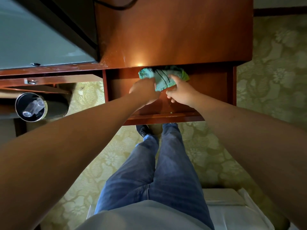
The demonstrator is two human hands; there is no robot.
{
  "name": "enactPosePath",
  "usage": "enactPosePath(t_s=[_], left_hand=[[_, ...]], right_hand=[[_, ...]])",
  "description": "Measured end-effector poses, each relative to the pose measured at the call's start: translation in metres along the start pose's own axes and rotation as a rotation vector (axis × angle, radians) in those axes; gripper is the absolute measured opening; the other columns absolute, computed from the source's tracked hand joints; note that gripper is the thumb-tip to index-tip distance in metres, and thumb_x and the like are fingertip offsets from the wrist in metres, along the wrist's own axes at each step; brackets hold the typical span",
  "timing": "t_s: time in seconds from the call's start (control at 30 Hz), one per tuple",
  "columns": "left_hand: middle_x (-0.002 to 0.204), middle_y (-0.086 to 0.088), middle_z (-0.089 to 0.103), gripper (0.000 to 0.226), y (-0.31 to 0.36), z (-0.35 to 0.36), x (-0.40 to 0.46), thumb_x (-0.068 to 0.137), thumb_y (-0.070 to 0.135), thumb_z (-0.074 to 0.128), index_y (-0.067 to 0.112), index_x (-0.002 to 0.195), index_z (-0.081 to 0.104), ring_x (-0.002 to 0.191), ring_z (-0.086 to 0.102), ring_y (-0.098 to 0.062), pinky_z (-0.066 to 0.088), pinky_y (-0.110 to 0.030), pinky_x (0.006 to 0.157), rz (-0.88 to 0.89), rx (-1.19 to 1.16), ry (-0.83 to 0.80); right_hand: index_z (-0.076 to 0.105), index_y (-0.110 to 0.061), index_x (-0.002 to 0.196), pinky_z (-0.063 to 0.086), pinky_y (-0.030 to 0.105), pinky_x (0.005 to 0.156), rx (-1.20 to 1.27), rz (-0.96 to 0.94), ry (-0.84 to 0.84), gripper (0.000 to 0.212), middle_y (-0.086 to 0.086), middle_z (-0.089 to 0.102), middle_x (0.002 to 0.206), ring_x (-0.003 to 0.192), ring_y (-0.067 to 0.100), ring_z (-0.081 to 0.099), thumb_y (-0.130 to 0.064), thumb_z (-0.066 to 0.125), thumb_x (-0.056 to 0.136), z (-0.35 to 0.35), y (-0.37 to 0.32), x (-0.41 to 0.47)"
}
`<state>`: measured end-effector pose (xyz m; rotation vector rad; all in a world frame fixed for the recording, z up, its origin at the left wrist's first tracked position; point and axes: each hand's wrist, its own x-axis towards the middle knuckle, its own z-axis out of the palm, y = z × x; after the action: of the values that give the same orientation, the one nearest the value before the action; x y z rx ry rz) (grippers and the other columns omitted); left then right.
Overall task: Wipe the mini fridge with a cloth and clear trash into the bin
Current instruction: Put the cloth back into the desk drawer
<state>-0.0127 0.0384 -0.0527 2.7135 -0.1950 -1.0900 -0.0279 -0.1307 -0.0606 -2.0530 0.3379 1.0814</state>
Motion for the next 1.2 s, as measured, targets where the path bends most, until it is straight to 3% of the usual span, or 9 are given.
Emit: enactPosePath(t_s=[0.1,0.17,0.23,0.33,0.57,0.73,0.9,1.07,1.2], left_hand=[[0.102,-0.006,0.078,0.029,0.007,0.009,-0.010,0.098,0.033,0.061,0.008,0.102,0.075,0.087,0.073,-0.017,0.061,-0.030,0.081,-0.081,-0.228,-0.496],[0.112,-0.005,0.076,0.030,0.010,0.012,-0.014,0.101,0.031,0.059,0.006,0.109,0.074,0.093,0.070,-0.016,0.059,-0.030,0.091,-0.113,-0.294,-0.674],[0.119,-0.002,0.073,0.029,0.012,0.008,-0.016,0.101,0.030,0.058,0.009,0.113,0.074,0.101,0.067,-0.016,0.057,-0.029,0.097,-0.100,-0.284,-0.702],[0.121,-0.004,0.073,0.028,0.014,0.002,-0.018,0.103,0.024,0.057,0.008,0.122,0.070,0.110,0.068,-0.017,0.055,-0.028,0.099,-0.081,-0.252,-0.766],[0.150,-0.003,0.054,0.045,0.017,0.002,-0.031,0.105,0.034,0.055,0.016,0.147,0.050,0.136,0.051,-0.016,0.043,-0.031,0.114,-0.122,-0.226,-0.979],[0.161,-0.001,0.039,0.056,0.017,-0.014,-0.024,0.104,0.038,0.056,0.016,0.154,0.041,0.148,0.036,-0.013,0.037,-0.032,0.118,-0.083,-0.208,-0.950],[0.161,0.003,0.039,0.059,0.012,-0.040,-0.016,0.100,0.045,0.061,0.024,0.153,0.045,0.147,0.036,-0.014,0.041,-0.029,0.111,-0.025,-0.209,-0.784],[0.160,0.003,0.038,0.062,0.019,-0.053,-0.014,0.098,0.053,0.057,0.028,0.153,0.042,0.145,0.038,-0.022,0.038,-0.038,0.111,0.038,-0.073,-0.636],[0.171,0.000,0.007,0.077,0.020,-0.054,-0.009,0.094,0.060,0.057,0.031,0.160,0.029,0.153,0.024,-0.027,0.027,-0.047,0.122,0.085,-0.001,-0.491]], right_hand=[[0.061,-0.003,0.119,0.052,0.025,0.053,-0.035,0.167,-0.217,0.025,0.012,0.077,0.089,0.061,0.016,0.068,-0.019,0.058,0.100,-0.007,0.002,-0.013],[0.066,-0.002,0.113,0.058,0.027,0.070,-0.101,0.352,-0.479,0.030,0.015,0.077,0.099,0.078,0.019,0.074,-0.029,0.057,0.102,-0.006,0.002,-0.022],[0.067,-0.006,0.116,0.057,0.032,0.091,-0.193,0.420,-0.638,0.035,0.013,0.074,0.113,0.098,0.021,0.073,-0.035,0.055,0.102,-0.004,0.002,-0.025],[0.064,-0.010,0.128,0.047,0.036,0.107,-0.261,0.460,-0.673,0.038,0.011,0.067,0.129,0.122,0.024,0.061,-0.036,0.054,0.102,-0.002,0.004,-0.025],[0.045,-0.003,0.147,0.039,0.037,0.115,-0.289,0.506,-0.658,0.046,0.014,0.048,0.151,0.145,0.027,0.037,-0.018,0.053,0.103,0.001,-0.002,-0.026],[0.038,-0.005,0.151,0.042,0.037,0.113,-0.316,0.456,-0.609,0.051,0.013,0.047,0.151,0.144,0.026,0.037,-0.019,0.052,0.104,-0.009,-0.017,-0.022],[0.045,-0.008,0.147,0.041,0.039,0.114,-0.414,0.320,-0.506,0.051,0.014,0.047,0.152,0.144,0.031,0.038,-0.024,0.057,0.100,-0.032,-0.043,-0.019],[0.050,-0.016,0.144,0.050,0.043,0.102,-0.585,0.178,-0.308,0.058,0.007,0.056,0.141,0.119,0.027,0.059,-0.037,0.059,0.091,-0.043,-0.059,-0.012],[0.054,-0.014,0.138,0.051,0.038,0.099,-0.599,0.109,-0.219,0.049,0.010,0.059,0.136,0.119,0.028,0.060,-0.027,0.052,0.091,-0.045,-0.065,-0.009]])
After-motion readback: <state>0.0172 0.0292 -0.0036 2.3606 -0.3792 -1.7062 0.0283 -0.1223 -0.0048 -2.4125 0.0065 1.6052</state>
